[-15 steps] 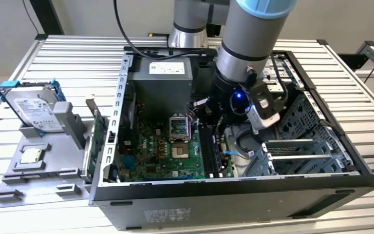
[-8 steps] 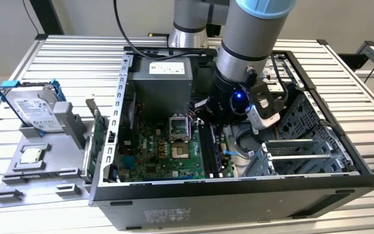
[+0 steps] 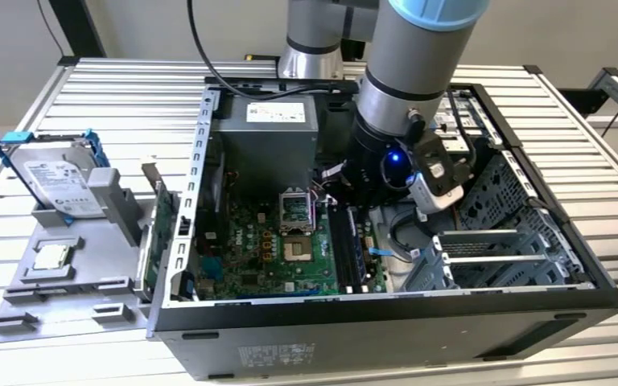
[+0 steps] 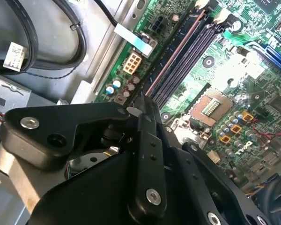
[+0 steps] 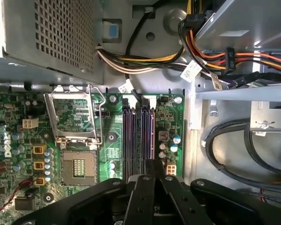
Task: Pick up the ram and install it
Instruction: 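Insert the ram into the slot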
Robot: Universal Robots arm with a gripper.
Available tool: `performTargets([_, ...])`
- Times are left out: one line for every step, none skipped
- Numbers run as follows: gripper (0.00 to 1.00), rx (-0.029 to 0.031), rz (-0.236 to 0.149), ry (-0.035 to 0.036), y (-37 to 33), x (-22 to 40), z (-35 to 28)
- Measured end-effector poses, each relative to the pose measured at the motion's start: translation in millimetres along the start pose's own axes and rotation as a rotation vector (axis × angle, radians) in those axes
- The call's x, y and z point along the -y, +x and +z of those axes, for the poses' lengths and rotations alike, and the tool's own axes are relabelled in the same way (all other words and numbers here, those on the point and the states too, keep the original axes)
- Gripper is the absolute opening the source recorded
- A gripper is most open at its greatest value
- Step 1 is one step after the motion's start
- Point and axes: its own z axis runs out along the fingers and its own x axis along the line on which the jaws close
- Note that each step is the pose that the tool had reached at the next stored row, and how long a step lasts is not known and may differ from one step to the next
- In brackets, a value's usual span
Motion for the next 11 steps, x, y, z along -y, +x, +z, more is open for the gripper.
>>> performTargets([0.00, 0.0005, -0.001, 0.0000, 0.0, 0.0, 0.0])
performTargets([0.00, 0.0009, -0.002, 0.0000, 0.0, 0.0, 0.0])
performTargets([0.00, 0.0014, -0.003, 0.0000, 0.0, 0.0, 0.0])
performTargets([0.00, 0.0018, -0.004, 0.0000, 0.0, 0.0, 0.0])
performTargets([0.00, 0.0023, -0.005, 0.0000, 0.0, 0.0, 0.0])
performTargets([0.00, 0.0028, -0.005, 0.0000, 0.0, 0.0, 0.0])
performTargets([0.00, 0.0032, -0.006, 0.0000, 0.0, 0.0, 0.0])
performTargets([0.00, 0.0037, -0.007, 0.0000, 0.0, 0.0, 0.0])
performTargets([0.00, 0.0041, -0.008, 0.0000, 0.0, 0.0, 0.0])
performTargets([0.00, 0.0046, -0.009, 0.0001, 0.0, 0.0, 0.0])
performTargets([0.00, 0.0045, -0.010, 0.0001, 0.0, 0.0, 0.0])
